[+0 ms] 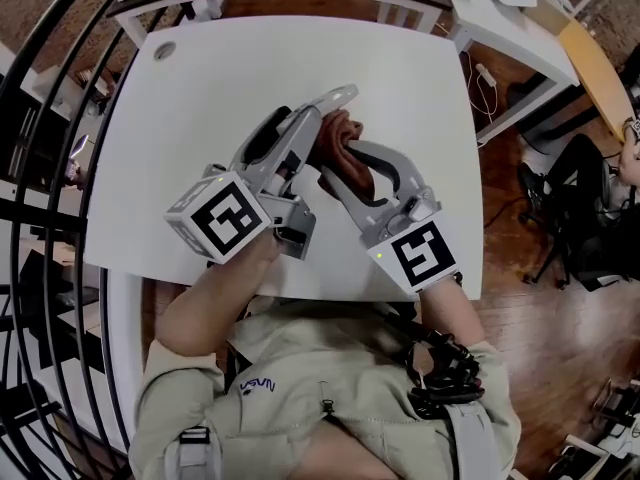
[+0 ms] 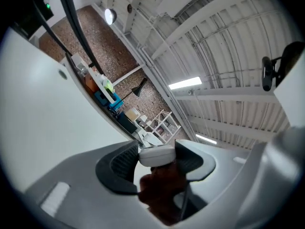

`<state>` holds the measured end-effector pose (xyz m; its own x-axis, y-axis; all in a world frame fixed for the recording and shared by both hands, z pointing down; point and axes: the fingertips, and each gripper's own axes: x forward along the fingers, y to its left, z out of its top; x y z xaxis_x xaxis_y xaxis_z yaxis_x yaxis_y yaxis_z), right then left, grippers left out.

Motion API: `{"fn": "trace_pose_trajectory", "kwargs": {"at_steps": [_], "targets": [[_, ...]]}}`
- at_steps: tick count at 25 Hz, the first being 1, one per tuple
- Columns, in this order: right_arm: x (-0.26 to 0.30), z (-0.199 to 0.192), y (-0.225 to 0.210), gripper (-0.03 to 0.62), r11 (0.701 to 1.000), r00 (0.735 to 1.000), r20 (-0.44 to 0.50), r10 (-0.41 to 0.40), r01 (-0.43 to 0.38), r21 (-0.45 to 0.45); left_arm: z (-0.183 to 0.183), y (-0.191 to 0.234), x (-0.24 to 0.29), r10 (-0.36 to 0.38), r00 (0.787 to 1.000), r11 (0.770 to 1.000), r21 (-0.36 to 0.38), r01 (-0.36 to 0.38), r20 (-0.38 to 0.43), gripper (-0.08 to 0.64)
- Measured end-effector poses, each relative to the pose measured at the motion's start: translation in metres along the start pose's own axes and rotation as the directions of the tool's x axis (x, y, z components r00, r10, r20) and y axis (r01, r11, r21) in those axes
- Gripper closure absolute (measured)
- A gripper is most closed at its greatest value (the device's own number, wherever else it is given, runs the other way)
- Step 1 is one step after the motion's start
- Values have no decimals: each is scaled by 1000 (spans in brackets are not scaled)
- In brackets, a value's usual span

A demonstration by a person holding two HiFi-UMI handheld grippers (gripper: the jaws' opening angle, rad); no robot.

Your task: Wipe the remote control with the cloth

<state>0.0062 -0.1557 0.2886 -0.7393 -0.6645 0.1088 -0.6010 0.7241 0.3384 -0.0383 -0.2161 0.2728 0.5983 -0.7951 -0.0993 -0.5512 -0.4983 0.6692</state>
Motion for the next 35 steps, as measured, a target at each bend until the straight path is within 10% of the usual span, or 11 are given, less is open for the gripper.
{"fn": "trace_pose_trajectory", "kwargs": {"at_steps": [2,5,7,10,18,23,27,32,35], "targets": [[-7,-18,-44,488,989,989,-68,-132,136,53,14,16,11,56,998,969,240,-59,22,311],[-9,-53,-90,488,964,948,-196,-250,263,45,20,33,28,125,992,825,554,-113,16,318],[-10,-75,-111,488,949,915,-275,-296,314,20,13,43,37,163,987,730,674,-115,-8,319],[-14,-96,-128,488,937,877,-351,-328,351,0,4,56,43,194,981,662,741,-111,-27,321],[-30,-127,-122,482,944,815,-507,-282,329,4,-25,56,14,268,937,604,797,16,-222,321],[-36,-137,-122,477,943,793,-547,-270,332,16,-57,82,0,342,853,596,793,127,-394,322],[-38,-136,-122,472,948,799,-548,-248,318,34,-66,109,-5,372,751,651,730,208,-545,331],[-38,-134,-121,380,955,814,-538,-219,292,52,-54,136,-4,452,709,623,760,182,-541,291],[-44,-116,-126,364,947,837,-489,-245,315,64,-50,126,-10,432,732,620,763,183,-527,241]]}}
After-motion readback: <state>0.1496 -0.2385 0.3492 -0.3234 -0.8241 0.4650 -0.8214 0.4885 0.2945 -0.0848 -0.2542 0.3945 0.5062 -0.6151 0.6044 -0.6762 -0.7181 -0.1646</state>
